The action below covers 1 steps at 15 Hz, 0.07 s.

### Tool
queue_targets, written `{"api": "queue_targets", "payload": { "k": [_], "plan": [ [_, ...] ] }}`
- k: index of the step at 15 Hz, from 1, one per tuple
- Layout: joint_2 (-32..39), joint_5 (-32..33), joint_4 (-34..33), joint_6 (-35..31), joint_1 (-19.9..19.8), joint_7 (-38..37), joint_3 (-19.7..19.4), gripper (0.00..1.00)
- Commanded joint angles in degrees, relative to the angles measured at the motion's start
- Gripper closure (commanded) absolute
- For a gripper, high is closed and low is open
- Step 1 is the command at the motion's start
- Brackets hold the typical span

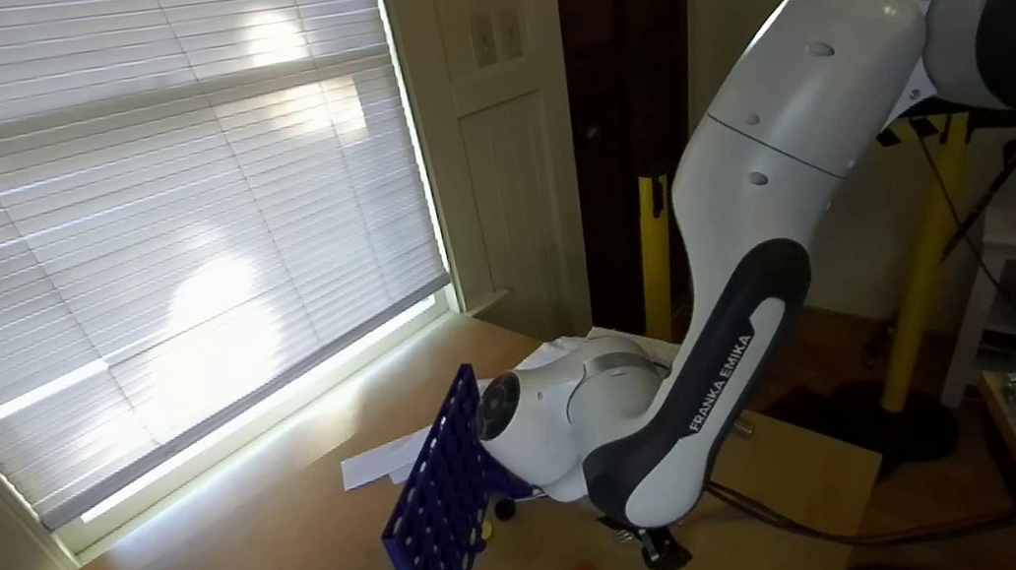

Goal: Slightly move the yellow pencil case and the fork

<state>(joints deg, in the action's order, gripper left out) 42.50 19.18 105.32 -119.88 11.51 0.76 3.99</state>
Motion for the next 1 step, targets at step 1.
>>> {"api": "queue_targets", "payload": {
  "k": [1],
  "plan": [
    [-1.15,-0.25,0.97,-1.28,0.69,-0.3,-0.18,0.21]
  ]
}}
